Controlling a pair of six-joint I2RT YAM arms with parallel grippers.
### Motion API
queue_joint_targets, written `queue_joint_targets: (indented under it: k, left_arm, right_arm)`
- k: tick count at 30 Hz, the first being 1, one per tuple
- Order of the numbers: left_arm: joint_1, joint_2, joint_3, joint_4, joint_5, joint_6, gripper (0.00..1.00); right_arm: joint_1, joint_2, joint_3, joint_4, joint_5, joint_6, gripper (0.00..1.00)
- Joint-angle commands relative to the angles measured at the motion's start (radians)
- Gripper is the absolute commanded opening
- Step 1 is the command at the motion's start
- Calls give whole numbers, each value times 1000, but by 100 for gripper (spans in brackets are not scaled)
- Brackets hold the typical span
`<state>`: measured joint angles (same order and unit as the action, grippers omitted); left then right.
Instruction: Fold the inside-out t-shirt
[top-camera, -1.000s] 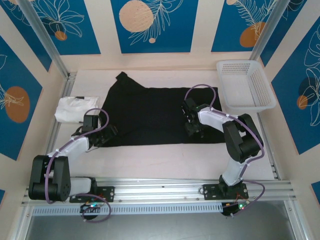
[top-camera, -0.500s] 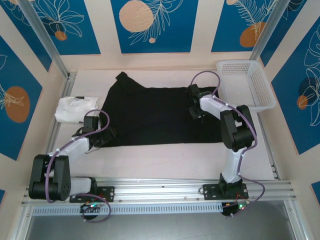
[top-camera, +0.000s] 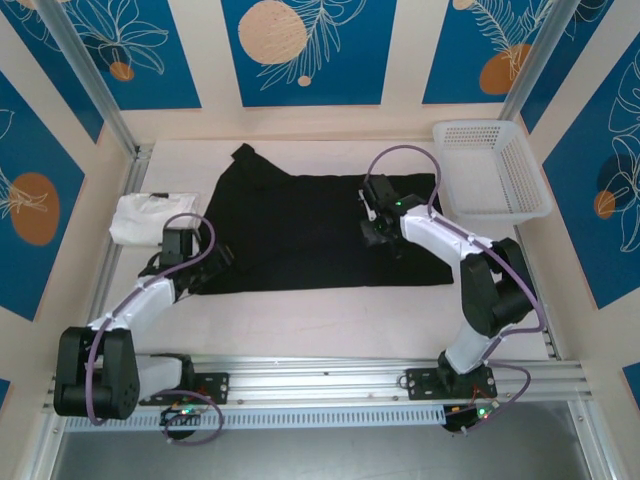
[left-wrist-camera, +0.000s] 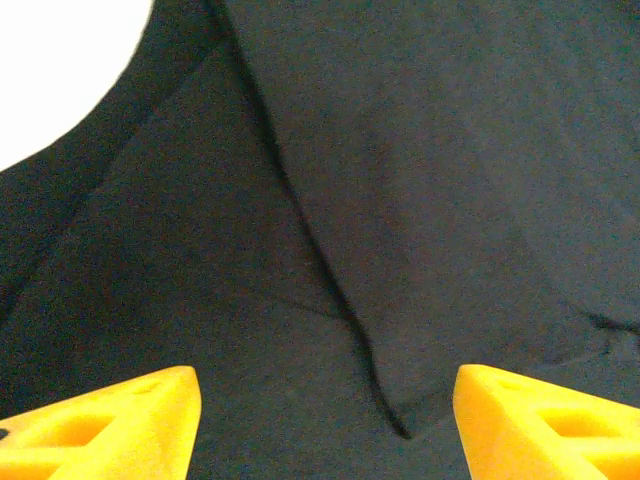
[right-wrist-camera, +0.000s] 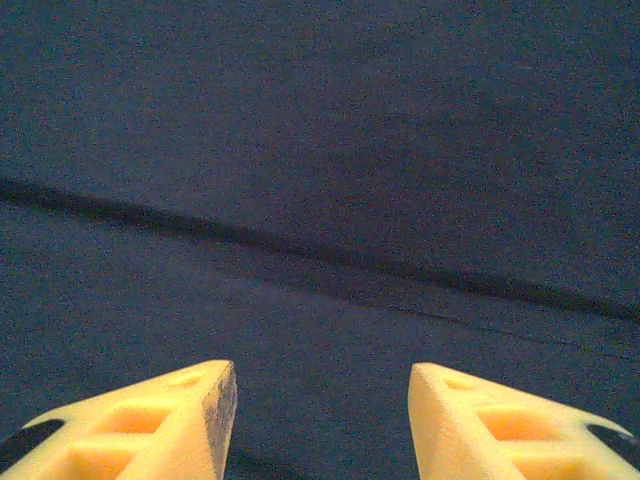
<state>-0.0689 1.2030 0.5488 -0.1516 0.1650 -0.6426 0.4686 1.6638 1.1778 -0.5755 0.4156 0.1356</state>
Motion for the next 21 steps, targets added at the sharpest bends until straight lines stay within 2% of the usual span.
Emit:
queue_joint_targets:
  k: [1, 7, 16, 18, 21]
  left_arm:
    - [-26, 30, 37, 38, 69, -37, 67]
    - [-96, 116, 94, 52, 37, -12, 63]
    - [-128, 255, 141, 80, 24, -7, 54]
    - [-129, 258, 145, 79, 25, -9, 53]
    - [-128, 219, 133, 60, -2, -3, 55]
  right_arm:
    - [0, -10, -37, 39, -101, 50, 50]
    - [11, 10, -57, 40, -95, 55, 50]
    - [18, 2, -89, 46, -88, 63, 50]
    - [23, -8, -88, 53, -108, 69, 50]
    - [77, -51, -109, 147, -211, 28, 49]
